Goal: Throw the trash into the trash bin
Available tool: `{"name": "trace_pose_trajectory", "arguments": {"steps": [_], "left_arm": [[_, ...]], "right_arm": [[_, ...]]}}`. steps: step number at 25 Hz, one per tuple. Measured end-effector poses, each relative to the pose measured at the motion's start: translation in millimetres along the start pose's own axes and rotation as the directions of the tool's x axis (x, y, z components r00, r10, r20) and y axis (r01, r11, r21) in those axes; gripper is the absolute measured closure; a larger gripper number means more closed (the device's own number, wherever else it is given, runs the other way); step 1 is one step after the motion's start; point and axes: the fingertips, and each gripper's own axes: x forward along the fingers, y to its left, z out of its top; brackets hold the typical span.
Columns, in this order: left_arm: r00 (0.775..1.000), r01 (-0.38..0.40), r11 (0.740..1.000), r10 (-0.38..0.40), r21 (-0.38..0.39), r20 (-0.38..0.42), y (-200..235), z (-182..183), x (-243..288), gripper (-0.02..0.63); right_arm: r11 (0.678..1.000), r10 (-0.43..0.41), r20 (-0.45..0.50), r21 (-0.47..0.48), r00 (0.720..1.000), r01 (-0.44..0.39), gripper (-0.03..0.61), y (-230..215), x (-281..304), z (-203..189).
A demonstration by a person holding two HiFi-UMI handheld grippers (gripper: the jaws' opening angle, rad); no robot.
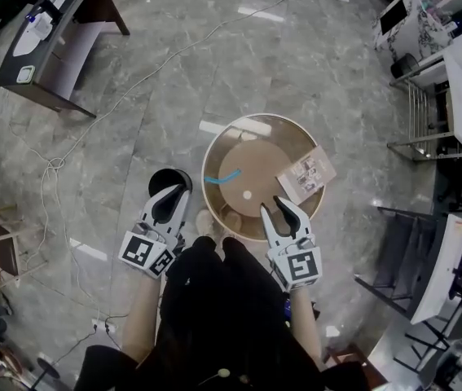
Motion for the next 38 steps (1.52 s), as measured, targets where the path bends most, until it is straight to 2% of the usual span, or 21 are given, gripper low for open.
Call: {"name": "trace_pose_trajectory", "arguments": {"steps": [2, 5, 8, 10, 13, 15, 17, 20, 22, 24, 25, 27, 29, 31, 33, 35, 36, 38], "left_arm": [[0.999, -0.015, 0.999, 0.014, -0.031, -0.033, 8, -16, 1, 0.528], [0.998, -0.028, 0.998, 0.024, -0.052, -0.062, 19, -36, 9, 0.526], [0.994, -0.035, 0.998, 0.029, -0.05, -0.108, 35, -64, 24, 0.526], [0.985, -0.05, 0.997, 0.038, -0.064, -0.167, 45, -93, 33, 0.526], [0.964, -0.096, 0.988, 0.063, -0.117, -0.259, 70, -146, 42, 0.526], [0.941, -0.146, 0.977, 0.089, -0.155, -0.326, 88, -183, 43, 0.527], [0.905, -0.201, 0.962, 0.11, -0.187, -0.41, 104, -224, 42, 0.526], [0.837, -0.302, 0.914, 0.118, -0.27, -0.534, 120, -283, 30, 0.528], [0.799, -0.4, 0.853, 0.145, -0.336, -0.583, 132, -311, 15, 0.53], [0.782, -0.474, 0.783, 0.164, -0.403, -0.601, 141, -330, 0, 0.531], [0.779, -0.497, 0.754, 0.169, -0.43, -0.604, 143, -337, -8, 0.531], [0.769, -0.526, 0.716, 0.169, -0.459, -0.617, 146, -351, -23, 0.531], [0.748, -0.547, 0.697, 0.156, -0.465, -0.645, 149, -365, -40, 0.531], [0.718, -0.565, 0.689, 0.14, -0.454, -0.682, 150, -379, -59, 0.533], [0.693, -0.576, 0.691, 0.129, -0.437, -0.709, 153, -388, -77, 0.537], [0.679, -0.579, 0.7, 0.132, -0.417, -0.722, 161, -391, -90, 0.545], [0.674, -0.581, 0.705, 0.135, -0.408, -0.726, 167, -392, -96, 0.549], [0.663, -0.587, 0.706, 0.138, -0.396, -0.736, 176, -395, -105, 0.552]], "right_arm": [[0.999, 0.037, -0.059, -0.002, 0.998, -0.037, 0.468, 7, 14, -18], [0.996, 0.081, -0.145, -0.017, 0.986, -0.084, 0.456, 14, 40, -49], [0.984, 0.124, -0.254, -0.09, 0.959, -0.151, 0.437, 21, 71, -89], [0.965, 0.14, -0.343, -0.162, 0.929, -0.205, 0.423, 27, 90, -121], [0.917, 0.151, -0.471, -0.262, 0.869, -0.301, 0.414, 39, 122, -175], [0.88, 0.158, -0.54, -0.303, 0.827, -0.366, 0.411, 48, 143, -210], [0.854, 0.163, -0.586, -0.318, 0.793, -0.411, 0.411, 52, 162, -241], [0.835, 0.161, -0.65, -0.311, 0.742, -0.454, 0.422, 52, 185, -287], [0.819, 0.139, -0.71, -0.309, 0.69, -0.483, 0.431, 48, 195, -318], [0.82, 0.112, -0.754, -0.298, 0.648, -0.489, 0.436, 41, 204, -342], [0.83, 0.104, -0.763, -0.287, 0.638, -0.479, 0.439, 36, 209, -349], [0.847, 0.099, -0.77, -0.266, 0.63, -0.459, 0.437, 29, 221, -359], [0.836, 0.107, -0.788, -0.259, 0.606, -0.485, 0.426, 27, 232, -372], [0.79, 0.121, -0.819, -0.263, 0.561, -0.554, 0.41, 32, 240, -390], [0.717, 0.124, -0.847, -0.284, 0.517, -0.636, 0.397, 38, 247, -408], [0.646, 0.107, -0.869, -0.31, 0.484, -0.698, 0.4, 41, 255, -424], [0.62, 0.095, -0.878, -0.316, 0.469, -0.718, 0.403, 42, 259, -431], [0.595, 0.076, -0.895, -0.312, 0.439, -0.74, 0.402, 43, 265, -444]]}}
